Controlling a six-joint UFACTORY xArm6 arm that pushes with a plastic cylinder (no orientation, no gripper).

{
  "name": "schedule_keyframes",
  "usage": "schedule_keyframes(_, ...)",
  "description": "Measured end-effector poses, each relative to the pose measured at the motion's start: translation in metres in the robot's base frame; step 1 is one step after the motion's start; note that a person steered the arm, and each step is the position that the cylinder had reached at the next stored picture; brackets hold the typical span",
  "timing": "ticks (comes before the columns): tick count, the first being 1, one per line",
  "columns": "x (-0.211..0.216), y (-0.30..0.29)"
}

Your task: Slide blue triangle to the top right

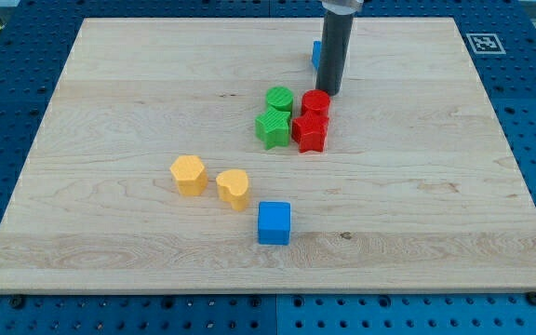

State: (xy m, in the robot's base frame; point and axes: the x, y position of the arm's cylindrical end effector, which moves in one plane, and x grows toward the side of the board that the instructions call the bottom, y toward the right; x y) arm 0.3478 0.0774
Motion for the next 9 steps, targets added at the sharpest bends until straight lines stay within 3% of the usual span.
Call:
schedule_keyframes(4, -0.036, -0.035)
schedule_keyframes(7, -0.072, -0.001)
schedule_keyframes(9, -0.073, 0.09)
